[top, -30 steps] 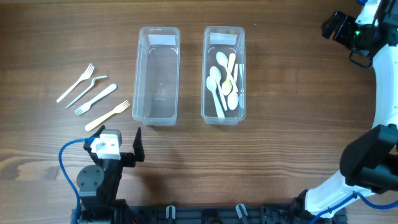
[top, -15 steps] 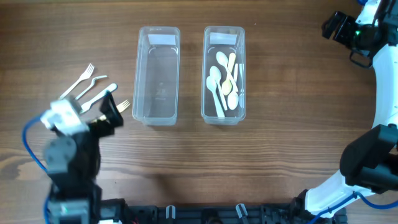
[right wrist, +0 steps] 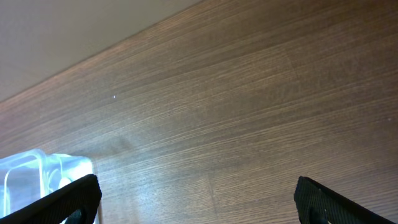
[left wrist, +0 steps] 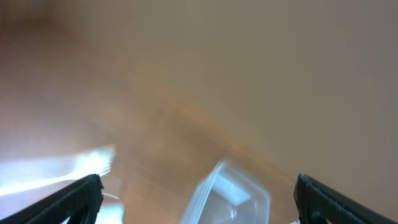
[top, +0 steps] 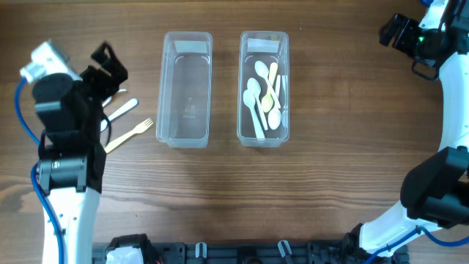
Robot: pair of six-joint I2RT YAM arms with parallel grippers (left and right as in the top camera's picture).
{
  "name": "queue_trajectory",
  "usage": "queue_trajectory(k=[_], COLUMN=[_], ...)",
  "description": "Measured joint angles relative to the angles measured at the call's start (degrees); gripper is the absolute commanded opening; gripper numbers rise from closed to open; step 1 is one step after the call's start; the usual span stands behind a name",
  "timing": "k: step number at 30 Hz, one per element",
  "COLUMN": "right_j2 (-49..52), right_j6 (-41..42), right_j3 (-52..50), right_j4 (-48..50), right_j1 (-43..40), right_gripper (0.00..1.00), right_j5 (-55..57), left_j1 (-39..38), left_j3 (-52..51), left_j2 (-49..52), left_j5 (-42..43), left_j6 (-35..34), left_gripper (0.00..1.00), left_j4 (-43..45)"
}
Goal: Pack container
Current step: 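Reach the left gripper to the forks and grasp the cream fork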
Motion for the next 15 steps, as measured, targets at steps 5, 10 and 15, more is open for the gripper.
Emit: queue_trajectory(k=[5,10,15], right_j2=[0.00,0.00,0.00], right_j6=[0.00,-0.02,-0.02], right_j3=[0.00,0.00,0.00], right_j4=[0.00,0.00,0.00], right_j1=[0.00,0.00,0.00], right_gripper=[0.99,1.00,1.00], right_j5=[0.02,0.02,0.02], left_j1=[0.00,0.00,0.00], left_j3=[-0.15,-0.15,-0.15], left_j2=[7.80,16.33,21.18], left_j5=[-6.82,-7.13,-4.68], left_j6=[-29.33,-40.17,-49.53], left_gripper=[1.00,0.89,0.99], left_j4=[-16.24,-16.17,-16.15])
